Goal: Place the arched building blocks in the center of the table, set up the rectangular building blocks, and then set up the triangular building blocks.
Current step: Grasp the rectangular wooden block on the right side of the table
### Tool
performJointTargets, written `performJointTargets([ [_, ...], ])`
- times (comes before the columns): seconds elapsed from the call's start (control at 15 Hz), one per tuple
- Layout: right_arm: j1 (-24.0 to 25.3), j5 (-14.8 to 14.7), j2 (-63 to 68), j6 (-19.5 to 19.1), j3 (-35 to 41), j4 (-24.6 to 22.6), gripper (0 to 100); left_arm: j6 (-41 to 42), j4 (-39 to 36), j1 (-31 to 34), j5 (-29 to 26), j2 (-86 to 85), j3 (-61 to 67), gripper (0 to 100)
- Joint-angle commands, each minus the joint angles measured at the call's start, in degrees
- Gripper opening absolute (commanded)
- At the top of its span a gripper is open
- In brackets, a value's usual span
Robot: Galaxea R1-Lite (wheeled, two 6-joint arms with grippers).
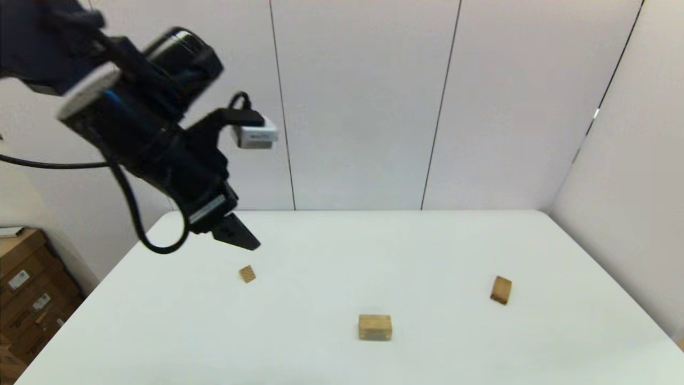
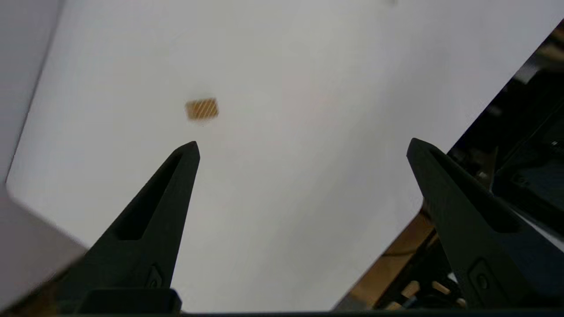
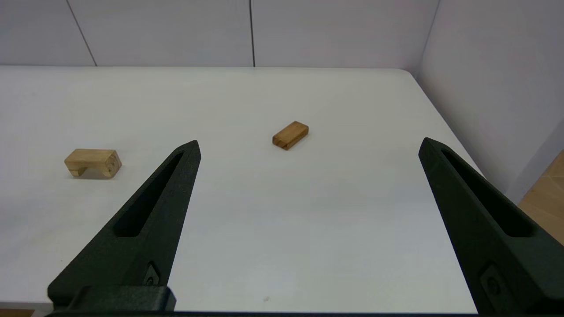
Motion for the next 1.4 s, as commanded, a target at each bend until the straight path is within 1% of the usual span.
performJointTargets([
  [0.07, 0.0, 0.0, 0.0, 0.0, 0.0, 0.0, 100, -4.3, 3.9, 7.0, 1.1, -27.0, 8.9, 100],
  [0.2, 0.0, 0.0, 0.0, 0.0, 0.0, 0.0, 100, -5.7, 4.1, 7.0, 4.1, -37.9, 16.7, 100],
  [0.67, 0.0, 0.0, 0.0, 0.0, 0.0, 0.0, 100, -12.9, 3.7, 7.3, 10.8, -64.7, 39.3, 100],
  [0.8, 0.0, 0.0, 0.0, 0.0, 0.0, 0.0, 100, -13.4, 3.6, 12.0, 10.6, -70.7, 44.5, 100],
  [1.0, 0.0, 0.0, 0.0, 0.0, 0.0, 0.0, 100, -13.2, 3.7, 16.0, 10.4, -78.9, 51.4, 100],
  [1.2, 0.0, 0.0, 0.0, 0.0, 0.0, 0.0, 100, -12.9, 4.1, 22.3, 6.4, -83.6, 52.3, 100],
  [1.4, 0.0, 0.0, 0.0, 0.1, 0.0, 0.0, 100, -10.0, 4.1, 25.7, 5.5, -87.8, 54.8, 100],
])
